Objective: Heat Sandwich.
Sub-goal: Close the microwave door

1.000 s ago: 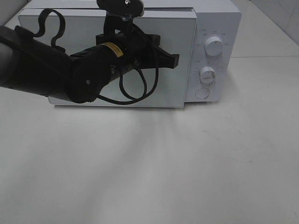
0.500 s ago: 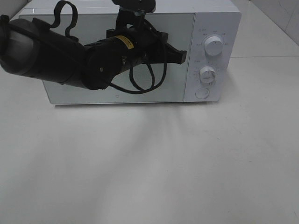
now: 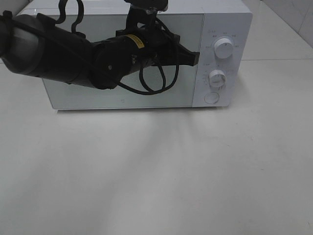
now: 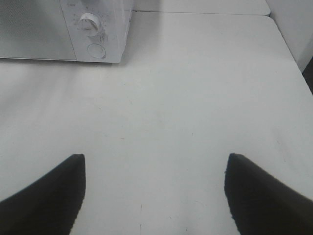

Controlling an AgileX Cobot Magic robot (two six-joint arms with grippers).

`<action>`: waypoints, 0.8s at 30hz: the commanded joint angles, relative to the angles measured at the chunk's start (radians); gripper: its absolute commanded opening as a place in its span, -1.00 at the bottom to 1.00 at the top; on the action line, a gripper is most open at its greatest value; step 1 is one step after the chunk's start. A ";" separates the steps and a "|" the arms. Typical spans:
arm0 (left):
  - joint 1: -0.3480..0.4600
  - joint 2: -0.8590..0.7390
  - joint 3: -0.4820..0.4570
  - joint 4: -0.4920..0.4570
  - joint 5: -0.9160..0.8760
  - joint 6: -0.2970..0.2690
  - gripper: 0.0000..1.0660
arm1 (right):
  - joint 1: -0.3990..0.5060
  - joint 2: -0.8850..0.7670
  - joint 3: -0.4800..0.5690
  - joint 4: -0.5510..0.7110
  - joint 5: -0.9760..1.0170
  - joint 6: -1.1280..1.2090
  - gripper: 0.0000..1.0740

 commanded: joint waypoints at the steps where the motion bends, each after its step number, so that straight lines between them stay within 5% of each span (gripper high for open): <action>1: 0.018 0.004 -0.019 -0.056 -0.065 -0.011 -1.00 | -0.004 -0.028 0.006 -0.002 -0.001 -0.004 0.42; 24: -0.064 -0.132 0.155 -0.080 -0.077 -0.007 -1.00 | -0.004 -0.028 0.006 -0.002 -0.001 -0.002 0.42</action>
